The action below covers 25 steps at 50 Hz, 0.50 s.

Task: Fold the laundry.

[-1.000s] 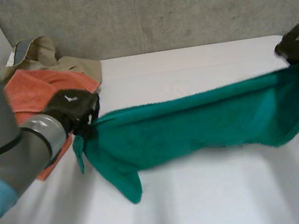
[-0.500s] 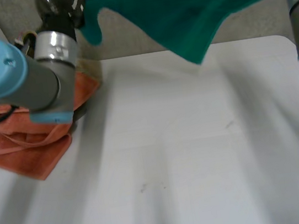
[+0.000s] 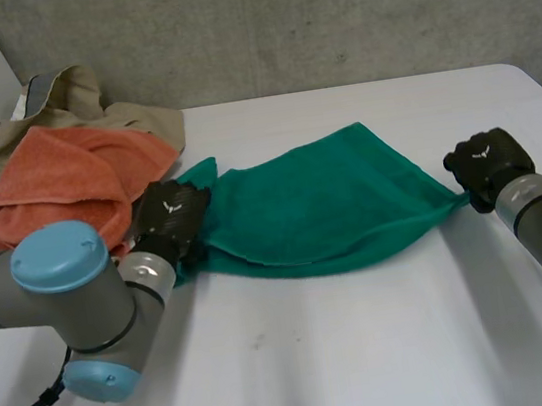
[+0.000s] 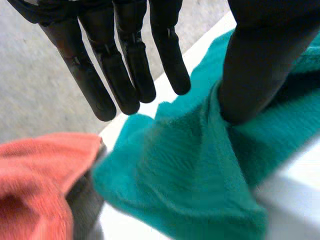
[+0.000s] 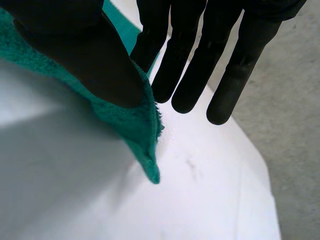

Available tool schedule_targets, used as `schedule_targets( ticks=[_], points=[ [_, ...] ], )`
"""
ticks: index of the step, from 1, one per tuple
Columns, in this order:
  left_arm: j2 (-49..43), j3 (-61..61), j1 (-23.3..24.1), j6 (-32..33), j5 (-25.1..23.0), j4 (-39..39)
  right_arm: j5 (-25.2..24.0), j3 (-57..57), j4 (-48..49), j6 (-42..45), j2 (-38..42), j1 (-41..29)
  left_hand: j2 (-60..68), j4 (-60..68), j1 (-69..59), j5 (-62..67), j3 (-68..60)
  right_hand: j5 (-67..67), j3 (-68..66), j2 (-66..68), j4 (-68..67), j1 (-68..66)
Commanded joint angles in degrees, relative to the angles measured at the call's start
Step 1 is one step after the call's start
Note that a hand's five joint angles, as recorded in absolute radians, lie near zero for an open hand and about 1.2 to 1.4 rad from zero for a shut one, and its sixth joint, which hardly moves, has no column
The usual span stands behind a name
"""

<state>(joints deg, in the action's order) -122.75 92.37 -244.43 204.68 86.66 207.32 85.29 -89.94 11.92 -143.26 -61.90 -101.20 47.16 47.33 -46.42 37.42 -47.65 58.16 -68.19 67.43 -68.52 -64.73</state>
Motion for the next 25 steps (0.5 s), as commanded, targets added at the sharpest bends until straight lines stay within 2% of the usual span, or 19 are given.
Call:
schedule_targets(
  ticks=[1,3,9,11,13,15,20,25],
  points=[
    [0.32,-0.52,-3.15,-0.07,-3.33,-6.22,-0.65,-1.12,0.03,0.09,-0.33,1.27,-7.81,-7.99,7.07,-8.08,8.31,11.84,-11.81,12.57,-11.48,-15.27],
    [0.67,-0.35,-4.56,-0.07,-5.26,-7.8,-0.65,-1.12,0.03,0.09,-0.33,1.54,-14.05,-14.23,13.31,-14.32,14.55,11.84,-11.81,12.57,-11.48,-15.27],
    [0.85,-0.34,-7.2,-0.42,-8.69,-9.57,-0.65,-1.21,0.03,0.09,-0.42,2.42,-14.07,-14.25,13.33,-14.34,14.57,11.84,-11.81,12.57,-11.48,-15.27],
    [0.41,-0.96,-7.37,-0.42,-8.78,-9.57,-0.65,-1.47,0.03,0.09,-0.42,2.42,-8.71,-8.89,7.98,-8.98,9.21,11.84,-11.81,12.57,-11.48,-15.27],
    [0.14,-1.22,-7.46,-0.42,-8.87,-9.57,-0.65,-1.73,0.03,0.09,-0.42,2.42,2.52,2.35,-3.26,2.26,-2.03,11.84,-11.81,12.57,-11.48,-15.27],
    [0.06,-1.84,-7.81,-0.34,-8.7,-9.39,-0.65,-2.0,-0.05,0.18,-0.42,2.33,31.73,31.56,-32.47,31.47,-31.24,11.84,-11.81,12.57,-11.48,-15.27],
    [1.72,-1.66,-8.6,-0.6,-8.35,-9.48,-0.65,-2.35,-0.32,0.44,-1.38,2.59,32.84,32.67,-33.58,32.58,-32.35,11.84,-11.81,12.57,-11.48,-15.27],
    [13.93,0.01,-8.69,-2.09,-7.99,-12.73,-0.65,-1.38,-6.45,1.5,-11.04,2.85,32.84,32.67,-33.58,32.58,-32.35,11.84,-11.81,12.57,-11.48,-15.27]
  ],
)
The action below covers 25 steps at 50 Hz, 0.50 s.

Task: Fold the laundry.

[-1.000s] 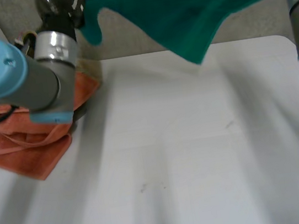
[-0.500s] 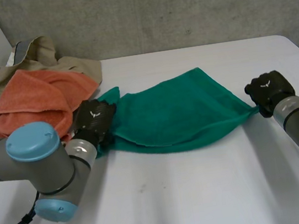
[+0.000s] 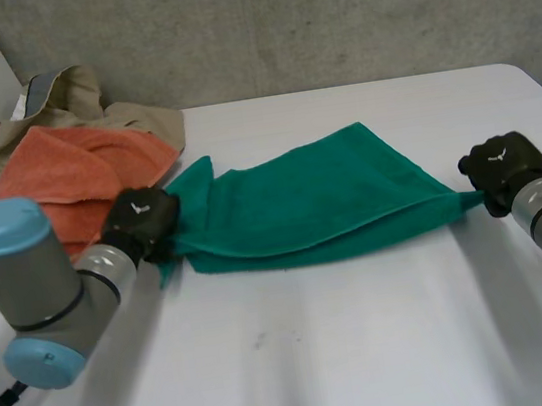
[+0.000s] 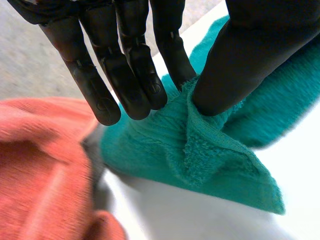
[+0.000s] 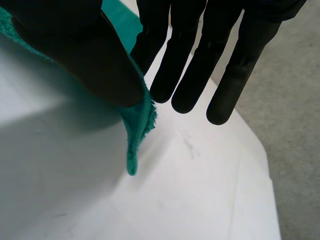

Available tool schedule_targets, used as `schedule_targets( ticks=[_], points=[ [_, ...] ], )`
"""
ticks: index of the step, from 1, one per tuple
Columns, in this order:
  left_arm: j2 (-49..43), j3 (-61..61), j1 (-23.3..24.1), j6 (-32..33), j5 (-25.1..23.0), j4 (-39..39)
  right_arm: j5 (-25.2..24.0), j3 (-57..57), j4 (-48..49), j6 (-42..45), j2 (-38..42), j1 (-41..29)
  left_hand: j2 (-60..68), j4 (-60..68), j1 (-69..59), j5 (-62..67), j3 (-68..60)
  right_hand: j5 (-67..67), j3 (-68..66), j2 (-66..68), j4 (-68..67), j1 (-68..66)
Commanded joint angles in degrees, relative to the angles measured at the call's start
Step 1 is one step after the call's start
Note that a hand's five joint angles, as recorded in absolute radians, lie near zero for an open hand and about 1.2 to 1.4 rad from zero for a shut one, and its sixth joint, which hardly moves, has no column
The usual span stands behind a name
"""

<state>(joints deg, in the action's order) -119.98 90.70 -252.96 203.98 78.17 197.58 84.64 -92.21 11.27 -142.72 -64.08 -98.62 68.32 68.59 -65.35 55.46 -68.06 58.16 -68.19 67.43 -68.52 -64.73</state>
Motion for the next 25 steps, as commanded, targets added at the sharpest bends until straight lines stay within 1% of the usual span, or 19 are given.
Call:
schedule_targets(
  ticks=[1,2,5,6,10,12,15,17,19,20,21,22,25],
  points=[
    [12.74,1.93,-0.16,-1.48,0.49,-3.95,-0.09,1.24,-7.74,1.21,-10.34,0.44,11.68,11.41,-14.65,14.54,-11.94,11.84,-11.81,12.57,-11.48,-15.27],
    [16.76,2.02,0.01,-1.57,0.49,-6.22,-0.35,2.46,-11.76,2.0,-13.4,1.49,11.68,11.41,-14.65,14.54,-11.94,11.84,-11.81,12.57,-11.48,-15.27],
    [23.89,1.76,-0.25,-1.39,0.49,-10.62,-0.26,5.63,-18.37,3.76,-18.87,4.13,11.68,11.41,-14.65,14.54,-11.94,11.84,-11.81,12.57,-11.48,-15.27],
    [28.71,1.23,-0.34,-1.39,0.49,-13.77,-0.61,7.81,-22.83,5.07,-22.37,5.36,11.68,11.41,-14.65,14.54,-11.94,11.84,-11.81,12.57,-11.48,-15.27],
    [37.6,-2.1,-0.43,-1.39,0.49,-19.15,-1.58,14.22,-30.93,8.23,-29.84,6.33,11.68,11.41,-14.65,14.54,-11.94,11.84,-11.81,12.57,-11.48,-15.27],
    [39.38,-3.6,-0.51,-1.3,0.41,-20.65,-1.76,16.61,-33.59,9.21,-31.62,6.25,11.68,11.41,-14.65,14.54,-11.94,11.84,-11.81,12.57,-11.48,-15.27],
    [40.09,-5.45,-0.6,-1.22,0.32,-23.29,-1.93,19.61,-37.55,10.62,-33.03,6.6,11.68,11.41,-14.65,14.54,-11.94,11.84,-11.81,12.57,-11.48,-15.27],
    [39.83,-5.98,-0.43,-1.22,0.4,-24.08,-2.2,20.14,-39.39,11.14,-31.99,6.95,11.68,11.41,-14.65,14.54,-11.94,11.84,-11.81,12.57,-11.48,-15.27],
    [37.73,-6.5,-0.16,-0.95,0.49,-24.52,-2.2,20.14,-39.92,11.59,-30.32,7.21,11.68,11.41,-14.65,14.54,-11.94,11.84,-11.81,12.57,-11.48,-15.27],
    [36.33,-6.59,-0.25,-0.6,0.49,-24.61,-2.2,20.05,-40.01,11.85,-29.09,7.39,11.68,11.41,-14.65,14.54,-11.94,11.84,-11.81,12.57,-11.48,-15.27],
    [34.05,-6.77,-0.25,0.01,0.49,-24.79,-1.68,19.7,-40.1,12.81,-25.6,7.39,11.68,11.41,-14.65,14.54,-11.94,11.84,-11.81,12.57,-11.48,-15.27],
    [30.46,-7.2,-0.25,1.41,0.49,-24.87,-1.41,19.7,-40.19,13.25,-24.17,7.3,11.68,11.41,-14.65,14.54,-11.94,11.84,-11.81,12.57,-11.48,-15.27],
    [24.56,-8.0,0.19,4.57,0.58,-24.88,-0.71,19.79,-40.02,15.27,-19.08,6.69,11.68,11.41,-14.65,14.54,-11.94,11.84,-11.81,12.57,-11.48,-15.27]
  ],
)
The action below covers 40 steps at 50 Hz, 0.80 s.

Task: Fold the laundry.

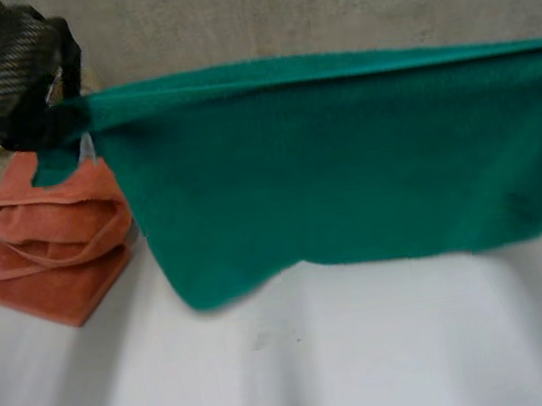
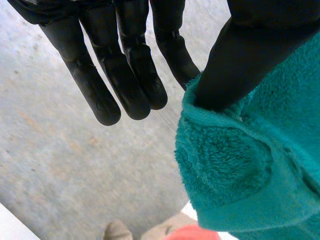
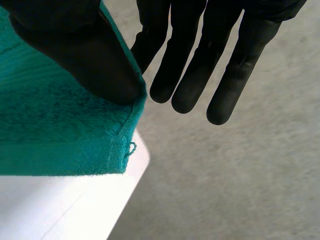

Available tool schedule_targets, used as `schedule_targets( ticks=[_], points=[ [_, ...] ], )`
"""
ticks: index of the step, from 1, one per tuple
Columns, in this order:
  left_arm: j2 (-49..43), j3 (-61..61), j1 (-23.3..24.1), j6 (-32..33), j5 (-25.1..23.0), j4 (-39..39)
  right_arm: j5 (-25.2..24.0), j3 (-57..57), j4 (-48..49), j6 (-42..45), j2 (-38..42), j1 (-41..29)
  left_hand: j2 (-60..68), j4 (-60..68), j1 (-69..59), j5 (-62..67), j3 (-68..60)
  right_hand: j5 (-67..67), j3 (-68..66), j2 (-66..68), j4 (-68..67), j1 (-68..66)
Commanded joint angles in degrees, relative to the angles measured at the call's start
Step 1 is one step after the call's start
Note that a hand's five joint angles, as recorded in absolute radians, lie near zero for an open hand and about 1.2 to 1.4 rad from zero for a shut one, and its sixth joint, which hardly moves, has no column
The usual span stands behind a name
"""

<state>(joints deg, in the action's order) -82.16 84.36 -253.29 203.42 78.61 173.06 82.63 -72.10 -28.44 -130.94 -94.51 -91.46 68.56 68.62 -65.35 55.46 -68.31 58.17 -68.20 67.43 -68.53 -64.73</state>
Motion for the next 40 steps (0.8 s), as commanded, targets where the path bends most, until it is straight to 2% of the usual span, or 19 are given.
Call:
schedule_targets(
  ticks=[1,6,8,12,13,15,16,17,20,24,31,40],
  points=[
    [-17.38,-2.7,0.87,7.32,0.22,-0.18,1.48,-0.23,-0.22,3.68,12.67,-0.65,11.44,11.38,-14.65,14.54,-11.69,11.83,-11.8,12.57,-11.47,-15.27],
    [-31.38,-10.69,2.01,11.82,0.31,0.79,4.64,2.92,3.64,3.24,21.89,-3.2,11.44,11.38,-14.65,14.54,-11.69,11.83,-11.8,12.57,-11.47,-15.27],
    [-35.33,-14.9,2.36,12.44,0.84,1.75,6.22,5.73,7.93,2.89,25.66,-4.51,11.44,11.38,-14.65,14.54,-11.69,11.83,-11.8,12.57,-11.47,-15.27],
    [-42.37,-25.81,3.77,12.18,1.89,9.03,8.16,10.82,17.23,1.57,29.63,-6.27,11.44,11.38,-14.65,14.54,-11.69,11.83,-11.8,12.57,-11.47,-15.27],
    [-43.6,-29.13,4.38,12.0,1.98,13.92,8.43,12.06,19.62,1.22,30.16,-6.54,11.44,11.38,-14.65,14.54,-11.69,11.83,-11.8,12.57,-11.47,-15.27],
    [-43.97,-31.79,4.65,11.91,2.07,19.83,9.04,14.35,25.24,0.26,30.7,-6.98,11.44,11.38,-14.65,14.54,-11.69,11.83,-11.8,12.57,-11.47,-15.27],
    [-43.97,-32.67,4.65,11.91,2.16,22.99,9.83,16.1,31.45,-0.71,30.61,-6.98,11.44,11.38,-14.65,14.54,-11.69,11.83,-11.8,12.57,-11.47,-15.27],
    [-43.71,-33.9,4.65,11.74,2.33,29.29,10.27,16.72,34.56,-1.24,30.43,-7.07,11.44,11.38,-14.65,14.54,-11.69,11.83,-11.8,12.57,-11.47,-15.27],
    [-41.87,-34.44,5.44,11.13,2.68,39.85,11.24,17.52,45.87,-2.38,28.16,-7.33,11.44,11.38,-14.65,14.54,-11.69,11.83,-11.8,12.57,-11.47,-15.27],
    [-38.35,-33.65,5.79,10.07,3.74,43.85,11.33,17.26,52.95,-2.39,25.43,-7.51,11.44,11.38,-14.65,14.54,-11.69,11.83,-11.8,12.57,-11.47,-15.27],
    [-35.0,-24.52,5.62,7.7,3.56,41.83,10.01,11.64,51.2,-2.65,24.81,-8.04,11.44,11.38,-14.65,14.54,-11.69,11.83,-11.8,12.57,-11.47,-15.27],
    [-35.7,-9.67,5.44,7.61,2.6,42.19,4.83,-1.8,44.88,-3.44,25.86,-7.16,11.44,11.38,-14.65,14.54,-11.69,11.83,-11.8,12.57,-11.47,-15.27]
  ],
)
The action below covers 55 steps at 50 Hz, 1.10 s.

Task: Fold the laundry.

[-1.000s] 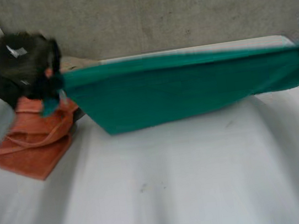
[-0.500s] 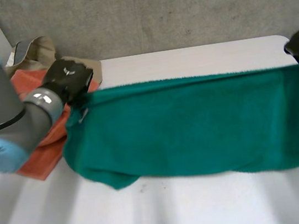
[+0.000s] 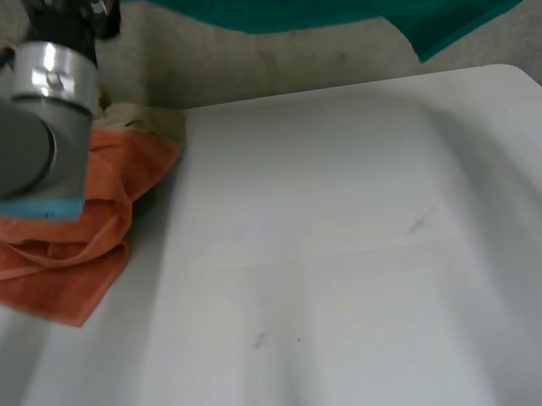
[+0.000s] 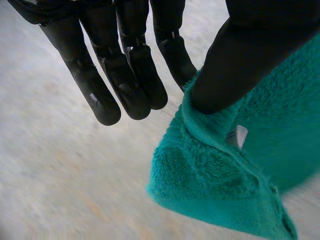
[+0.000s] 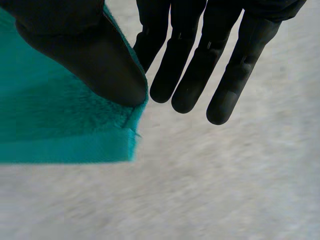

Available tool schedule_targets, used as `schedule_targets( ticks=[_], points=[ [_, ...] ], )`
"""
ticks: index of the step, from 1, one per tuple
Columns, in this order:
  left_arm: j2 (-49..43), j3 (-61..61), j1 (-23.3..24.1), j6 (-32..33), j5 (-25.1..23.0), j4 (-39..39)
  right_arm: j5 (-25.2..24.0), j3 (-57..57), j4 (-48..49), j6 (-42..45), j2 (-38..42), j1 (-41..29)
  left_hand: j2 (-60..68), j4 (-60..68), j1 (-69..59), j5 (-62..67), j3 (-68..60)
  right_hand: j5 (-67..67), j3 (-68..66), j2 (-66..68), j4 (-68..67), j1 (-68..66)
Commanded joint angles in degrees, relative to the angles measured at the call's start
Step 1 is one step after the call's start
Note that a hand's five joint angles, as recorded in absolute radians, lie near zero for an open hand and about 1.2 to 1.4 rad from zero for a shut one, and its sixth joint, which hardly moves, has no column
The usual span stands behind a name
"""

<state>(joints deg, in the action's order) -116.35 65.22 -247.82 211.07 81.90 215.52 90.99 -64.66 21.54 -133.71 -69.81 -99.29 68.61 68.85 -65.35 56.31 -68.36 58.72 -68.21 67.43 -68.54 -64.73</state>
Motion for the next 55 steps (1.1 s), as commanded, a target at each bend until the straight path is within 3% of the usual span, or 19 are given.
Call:
schedule_targets(
  ticks=[1,8,16,23,30,33,39,45,52,55],
  points=[
    [-2.21,10.36,-0.03,0.04,-0.78,-0.27,-3.71,-10.3,-5.36,-0.85,1.51,0.77,11.39,11.15,-14.65,13.69,-11.64,11.28,-11.79,12.57,-11.46,-15.27],
    [-9.59,17.12,0.67,0.22,-0.43,-1.15,-4.15,-17.24,-8.0,-3.92,7.05,1.56,11.39,11.15,-14.65,13.69,-11.64,11.28,-11.79,12.57,-11.46,-15.27],
    [-9.68,25.66,0.41,0.48,-0.78,-1.33,-5.29,-24.37,-10.46,-4.28,7.32,3.22,10.74,10.51,-14.01,13.04,-10.99,11.28,-11.79,12.57,-11.46,-15.27],
    [-10.03,27.42,-2.92,0.74,-0.78,-1.77,-8.28,-27.09,-10.55,-4.45,7.14,6.3,-27.04,-27.27,23.78,-24.74,26.79,11.28,-11.79,12.57,-11.46,-15.27],
    [-10.12,28.65,-4.86,1.36,-0.78,-2.64,-8.64,-27.27,-10.9,-4.45,7.14,7.36,-35.35,-35.59,32.09,-33.05,35.1,11.28,-11.79,12.57,-11.46,-15.27],
    [-9.77,29.44,-5.04,1.27,-0.69,-3.26,-8.64,-27.45,-10.9,-4.45,7.05,7.36,-33.68,-33.91,30.41,-31.38,33.43,11.28,-11.79,12.57,-11.46,-15.27],
    [-9.51,29.97,-5.04,0.57,-0.69,-5.19,-8.46,-27.97,-10.99,-4.45,6.88,7.27,11.01,10.77,-14.27,13.31,-11.25,11.28,-11.79,12.57,-11.46,-15.27],
    [-7.58,30.14,-5.04,0.48,-0.6,-10.46,-8.2,-28.68,-13.18,-4.1,5.39,7.36,11.39,11.15,-14.65,13.69,-11.64,11.28,-11.79,12.57,-11.46,-15.27],
    [3.75,32.08,-4.86,1.45,-0.52,-25.3,-9.08,-28.85,-23.19,-2.79,-3.22,8.15,11.39,11.15,-14.65,13.69,-11.64,11.28,-11.79,12.57,-11.46,-15.27],
    [10.34,32.95,-4.25,2.59,-0.34,-35.14,-9.08,-28.94,-32.76,2.65,-7.52,9.64,11.39,11.15,-14.65,13.69,-11.64,11.28,-11.79,12.57,-11.46,-15.27]
  ],
)
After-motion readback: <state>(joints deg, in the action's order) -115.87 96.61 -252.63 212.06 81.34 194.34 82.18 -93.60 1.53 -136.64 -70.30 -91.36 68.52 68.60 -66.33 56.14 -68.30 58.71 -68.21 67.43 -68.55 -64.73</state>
